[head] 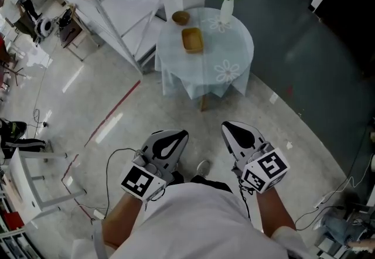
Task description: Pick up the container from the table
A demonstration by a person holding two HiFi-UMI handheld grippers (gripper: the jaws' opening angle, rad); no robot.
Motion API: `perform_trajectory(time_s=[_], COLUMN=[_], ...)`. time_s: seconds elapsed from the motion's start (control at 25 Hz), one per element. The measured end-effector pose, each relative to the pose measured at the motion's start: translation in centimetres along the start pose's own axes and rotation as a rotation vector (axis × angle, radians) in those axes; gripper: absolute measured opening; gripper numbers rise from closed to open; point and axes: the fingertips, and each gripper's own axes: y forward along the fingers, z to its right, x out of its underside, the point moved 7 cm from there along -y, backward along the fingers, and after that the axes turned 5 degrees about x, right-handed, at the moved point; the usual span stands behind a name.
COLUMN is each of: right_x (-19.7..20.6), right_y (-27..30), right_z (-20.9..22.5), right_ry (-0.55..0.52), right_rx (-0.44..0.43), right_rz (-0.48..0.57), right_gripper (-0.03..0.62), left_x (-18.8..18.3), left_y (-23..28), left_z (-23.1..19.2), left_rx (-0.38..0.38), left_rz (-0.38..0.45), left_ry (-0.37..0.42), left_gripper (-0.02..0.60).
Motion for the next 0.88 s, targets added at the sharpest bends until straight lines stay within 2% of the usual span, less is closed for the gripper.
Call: perform_trajectory(time_s=[0.36, 0.88], right_x=[1.1, 2.2], right_y=[-1.6, -2.5], right_z=[2.0, 4.6], right_ry=[0.009, 0.045], right_rx=[-0.01, 0.008], right_rz=[-0.01, -0.017], right_gripper=[0.023, 0.023], left_x=[1.9, 1.6], left_y=[0.5, 2.6], left_z=[1.4, 2.4], left_rx=[-0.052, -0.055], left_rz=[-0.045, -0.046], left_ry=[-0.008, 0.012], left_gripper=[0.021, 0.021])
